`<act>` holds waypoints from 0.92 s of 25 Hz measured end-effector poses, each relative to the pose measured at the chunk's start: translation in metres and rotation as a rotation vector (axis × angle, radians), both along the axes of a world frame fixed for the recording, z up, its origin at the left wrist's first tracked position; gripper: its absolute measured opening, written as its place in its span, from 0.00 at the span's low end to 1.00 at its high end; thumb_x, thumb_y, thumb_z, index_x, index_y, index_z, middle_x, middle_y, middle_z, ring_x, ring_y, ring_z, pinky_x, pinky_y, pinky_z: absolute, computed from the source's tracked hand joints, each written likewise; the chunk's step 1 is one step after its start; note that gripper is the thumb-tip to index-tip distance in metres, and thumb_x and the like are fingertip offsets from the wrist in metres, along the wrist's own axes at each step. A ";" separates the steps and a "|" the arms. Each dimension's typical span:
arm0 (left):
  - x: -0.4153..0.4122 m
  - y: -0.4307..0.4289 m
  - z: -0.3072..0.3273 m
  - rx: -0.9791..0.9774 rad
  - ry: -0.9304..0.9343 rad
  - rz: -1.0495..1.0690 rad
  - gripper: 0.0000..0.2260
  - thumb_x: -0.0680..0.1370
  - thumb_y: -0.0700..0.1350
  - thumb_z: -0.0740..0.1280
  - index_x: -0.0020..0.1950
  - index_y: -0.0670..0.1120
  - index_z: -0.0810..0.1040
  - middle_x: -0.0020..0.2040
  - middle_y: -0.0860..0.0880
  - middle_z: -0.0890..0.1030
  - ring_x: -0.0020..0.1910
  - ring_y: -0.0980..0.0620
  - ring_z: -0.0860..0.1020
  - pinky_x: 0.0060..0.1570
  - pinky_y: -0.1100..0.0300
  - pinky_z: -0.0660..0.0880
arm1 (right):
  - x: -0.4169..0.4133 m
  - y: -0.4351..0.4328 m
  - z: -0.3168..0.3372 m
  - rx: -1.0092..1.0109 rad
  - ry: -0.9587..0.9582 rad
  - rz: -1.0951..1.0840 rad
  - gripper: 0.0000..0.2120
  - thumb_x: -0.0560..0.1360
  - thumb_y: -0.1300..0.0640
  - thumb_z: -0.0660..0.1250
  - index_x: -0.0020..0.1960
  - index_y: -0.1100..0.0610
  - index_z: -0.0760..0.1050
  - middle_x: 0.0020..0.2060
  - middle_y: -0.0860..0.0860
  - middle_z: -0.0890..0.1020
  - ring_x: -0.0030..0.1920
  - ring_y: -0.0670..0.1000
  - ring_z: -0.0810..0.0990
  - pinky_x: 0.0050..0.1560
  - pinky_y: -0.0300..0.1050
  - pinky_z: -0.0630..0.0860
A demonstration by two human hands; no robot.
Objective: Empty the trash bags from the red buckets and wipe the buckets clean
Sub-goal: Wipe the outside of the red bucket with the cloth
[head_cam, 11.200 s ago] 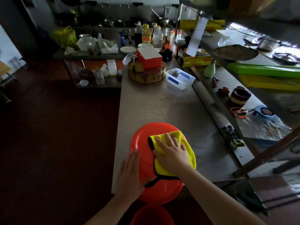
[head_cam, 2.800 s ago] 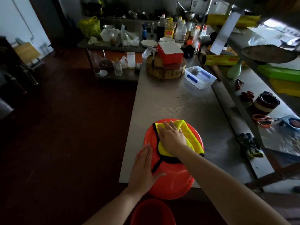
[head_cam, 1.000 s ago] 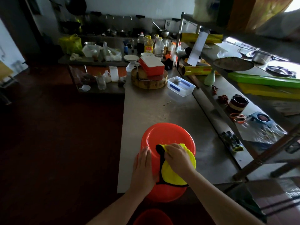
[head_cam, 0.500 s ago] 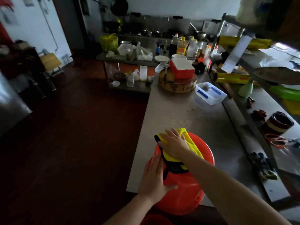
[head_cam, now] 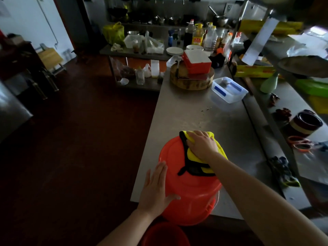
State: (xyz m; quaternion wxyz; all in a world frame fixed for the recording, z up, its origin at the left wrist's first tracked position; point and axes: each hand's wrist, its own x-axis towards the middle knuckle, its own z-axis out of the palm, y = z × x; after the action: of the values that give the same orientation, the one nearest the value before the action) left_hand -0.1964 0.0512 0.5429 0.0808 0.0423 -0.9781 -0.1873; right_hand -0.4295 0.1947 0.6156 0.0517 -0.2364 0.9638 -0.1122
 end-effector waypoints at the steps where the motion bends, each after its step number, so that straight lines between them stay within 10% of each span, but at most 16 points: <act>1: 0.000 0.000 0.000 0.004 -0.002 0.003 0.53 0.71 0.77 0.58 0.82 0.45 0.42 0.82 0.52 0.41 0.80 0.55 0.41 0.76 0.46 0.45 | -0.002 0.008 -0.001 -0.007 -0.013 -0.023 0.23 0.81 0.39 0.58 0.75 0.39 0.65 0.73 0.45 0.70 0.74 0.54 0.65 0.69 0.56 0.67; 7: -0.001 0.002 0.005 0.030 -0.023 0.021 0.52 0.70 0.74 0.61 0.82 0.44 0.47 0.82 0.52 0.43 0.80 0.57 0.40 0.77 0.46 0.46 | 0.020 0.057 -0.008 -0.086 -0.017 -0.154 0.22 0.81 0.40 0.58 0.74 0.40 0.67 0.72 0.47 0.71 0.70 0.56 0.68 0.59 0.53 0.75; 23: 0.011 0.001 0.010 0.140 0.010 -0.040 0.51 0.72 0.69 0.69 0.81 0.45 0.46 0.82 0.48 0.47 0.81 0.48 0.50 0.75 0.44 0.61 | 0.194 0.055 -0.054 -0.660 0.267 -0.481 0.19 0.82 0.51 0.65 0.72 0.50 0.75 0.73 0.51 0.73 0.76 0.56 0.63 0.72 0.62 0.67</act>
State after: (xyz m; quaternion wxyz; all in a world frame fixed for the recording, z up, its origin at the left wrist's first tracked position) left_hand -0.1858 0.0525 0.5532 0.0787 0.0275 -0.9628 -0.2570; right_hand -0.2358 0.2495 0.5616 -0.1795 -0.0213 0.9021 -0.3919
